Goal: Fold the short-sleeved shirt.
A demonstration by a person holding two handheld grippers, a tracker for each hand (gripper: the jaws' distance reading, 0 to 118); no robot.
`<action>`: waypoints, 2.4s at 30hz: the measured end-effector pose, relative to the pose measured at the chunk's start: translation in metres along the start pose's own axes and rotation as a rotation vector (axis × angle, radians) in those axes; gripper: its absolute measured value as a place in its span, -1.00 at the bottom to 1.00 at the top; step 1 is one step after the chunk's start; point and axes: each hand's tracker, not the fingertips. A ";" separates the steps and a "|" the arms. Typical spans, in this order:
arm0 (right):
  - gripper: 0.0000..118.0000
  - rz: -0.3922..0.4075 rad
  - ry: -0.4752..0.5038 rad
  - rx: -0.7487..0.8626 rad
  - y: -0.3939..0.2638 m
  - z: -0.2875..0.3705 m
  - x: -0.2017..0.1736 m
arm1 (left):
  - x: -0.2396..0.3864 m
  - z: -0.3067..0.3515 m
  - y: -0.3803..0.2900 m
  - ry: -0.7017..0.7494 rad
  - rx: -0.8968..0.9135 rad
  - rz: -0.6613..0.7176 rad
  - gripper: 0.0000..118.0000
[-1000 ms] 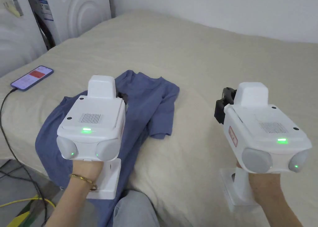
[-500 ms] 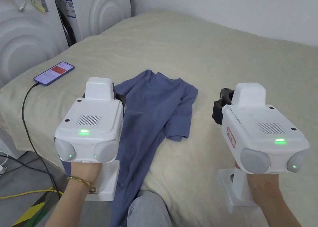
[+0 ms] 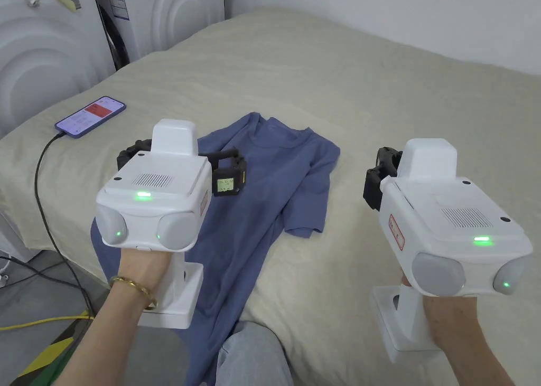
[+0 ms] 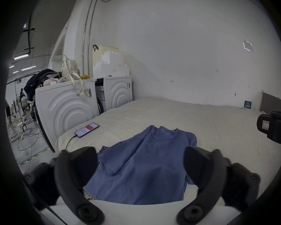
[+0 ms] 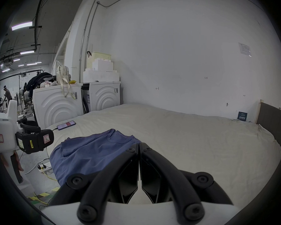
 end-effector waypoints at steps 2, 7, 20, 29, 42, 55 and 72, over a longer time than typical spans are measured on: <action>-1.00 0.001 0.003 -0.003 0.000 -0.001 -0.001 | 0.000 -0.008 0.005 -0.020 -0.027 -0.001 0.99; -1.00 -0.005 0.005 -0.012 -0.002 -0.007 -0.003 | -0.002 -0.046 0.017 -0.049 -0.117 -0.008 1.00; -1.00 -0.005 -0.002 -0.058 -0.012 -0.034 0.003 | 0.015 -0.182 0.028 -0.162 -0.579 -0.154 1.00; -1.00 -0.029 -0.016 -0.101 -0.024 -0.051 0.017 | 0.038 -0.254 0.022 -0.250 -0.811 -0.238 1.00; -1.00 -0.053 -0.018 -0.127 -0.034 -0.064 0.027 | 0.044 -0.275 0.002 -0.295 -0.931 -0.255 0.20; -1.00 -0.074 -0.006 -0.124 -0.032 -0.055 0.022 | 0.032 -0.243 0.016 -0.175 -0.805 -0.138 -1.00; -1.00 -0.076 0.031 -0.042 -0.002 -0.002 0.009 | -0.034 -0.116 0.078 -0.126 -0.377 0.267 -1.00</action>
